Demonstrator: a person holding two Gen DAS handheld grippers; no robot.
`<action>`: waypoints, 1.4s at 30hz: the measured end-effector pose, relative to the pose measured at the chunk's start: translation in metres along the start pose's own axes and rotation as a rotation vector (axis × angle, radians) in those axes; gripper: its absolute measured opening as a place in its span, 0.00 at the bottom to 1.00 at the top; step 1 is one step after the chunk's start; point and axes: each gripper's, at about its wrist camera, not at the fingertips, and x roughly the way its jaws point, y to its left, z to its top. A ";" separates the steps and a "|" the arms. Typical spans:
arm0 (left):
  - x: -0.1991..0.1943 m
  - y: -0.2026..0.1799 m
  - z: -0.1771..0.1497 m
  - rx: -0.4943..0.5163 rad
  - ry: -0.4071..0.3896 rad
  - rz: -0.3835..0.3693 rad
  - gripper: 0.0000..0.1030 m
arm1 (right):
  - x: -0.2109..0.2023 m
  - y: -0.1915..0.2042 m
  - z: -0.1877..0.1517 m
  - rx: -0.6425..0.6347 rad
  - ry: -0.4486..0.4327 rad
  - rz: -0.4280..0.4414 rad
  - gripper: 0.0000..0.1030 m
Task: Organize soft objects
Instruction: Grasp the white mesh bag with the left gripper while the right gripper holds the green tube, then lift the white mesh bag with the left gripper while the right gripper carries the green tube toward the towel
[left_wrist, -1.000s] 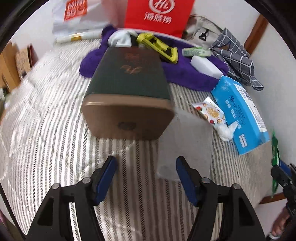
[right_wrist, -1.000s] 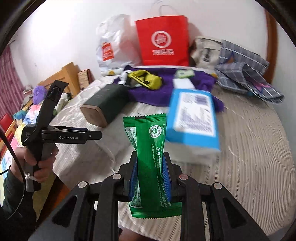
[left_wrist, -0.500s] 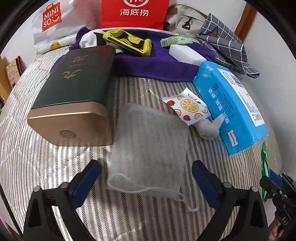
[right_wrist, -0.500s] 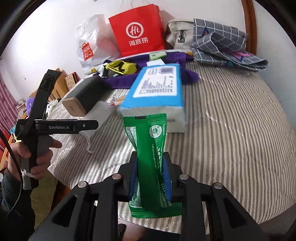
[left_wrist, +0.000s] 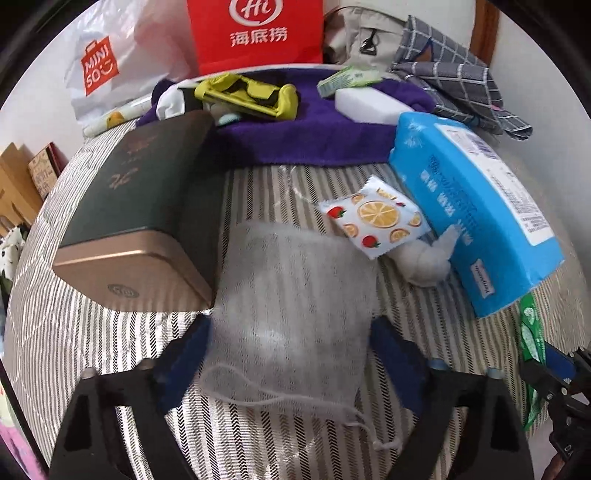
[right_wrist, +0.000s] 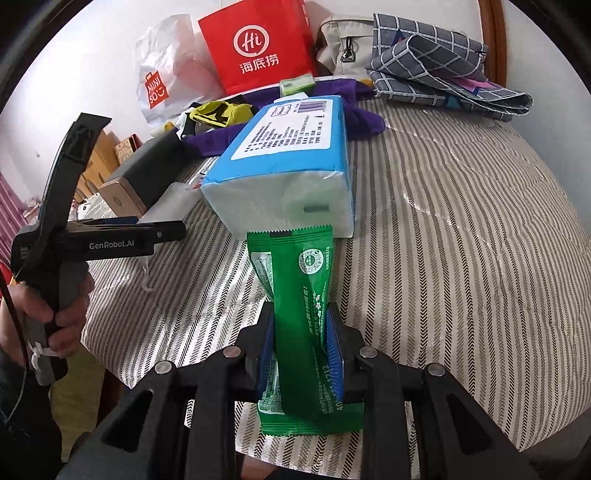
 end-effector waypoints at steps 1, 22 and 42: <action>-0.001 -0.002 0.001 0.003 -0.002 0.001 0.66 | 0.000 0.000 0.000 0.001 0.001 0.000 0.26; -0.044 0.009 -0.008 -0.023 -0.041 -0.182 0.10 | -0.025 0.017 0.008 0.007 -0.017 0.005 0.26; -0.101 0.057 0.035 -0.080 -0.170 -0.190 0.10 | -0.069 0.056 0.084 -0.048 -0.138 0.014 0.26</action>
